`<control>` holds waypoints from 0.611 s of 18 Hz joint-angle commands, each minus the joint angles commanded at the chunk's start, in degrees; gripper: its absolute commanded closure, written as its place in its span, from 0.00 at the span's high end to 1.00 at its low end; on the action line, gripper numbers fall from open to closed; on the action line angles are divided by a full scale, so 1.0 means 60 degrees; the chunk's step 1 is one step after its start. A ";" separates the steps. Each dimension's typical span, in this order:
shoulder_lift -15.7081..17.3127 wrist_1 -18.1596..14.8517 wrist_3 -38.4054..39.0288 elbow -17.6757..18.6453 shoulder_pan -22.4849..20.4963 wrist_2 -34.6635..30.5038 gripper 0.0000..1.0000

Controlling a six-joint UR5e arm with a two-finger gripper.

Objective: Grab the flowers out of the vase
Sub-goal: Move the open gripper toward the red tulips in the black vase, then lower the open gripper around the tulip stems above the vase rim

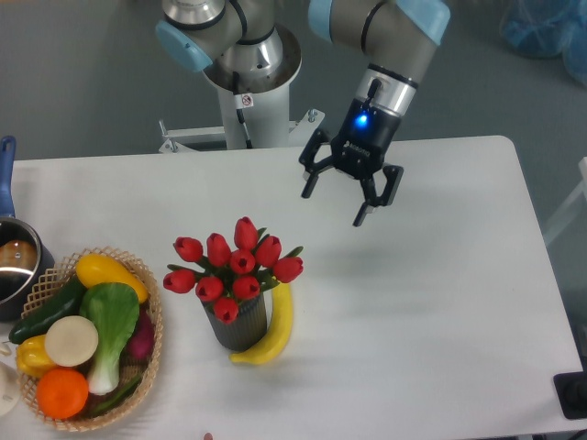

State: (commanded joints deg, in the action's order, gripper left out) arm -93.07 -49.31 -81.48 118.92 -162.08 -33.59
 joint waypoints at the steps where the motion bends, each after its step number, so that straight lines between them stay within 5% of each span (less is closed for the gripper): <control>1: -0.0102 0.0000 0.0015 0.0000 0.0074 0.0191 1.00; 11: -0.0367 0.0000 0.0029 0.0512 0.0558 0.1304 1.00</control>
State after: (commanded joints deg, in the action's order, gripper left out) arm -95.27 -49.31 -81.30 121.99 -158.73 -25.77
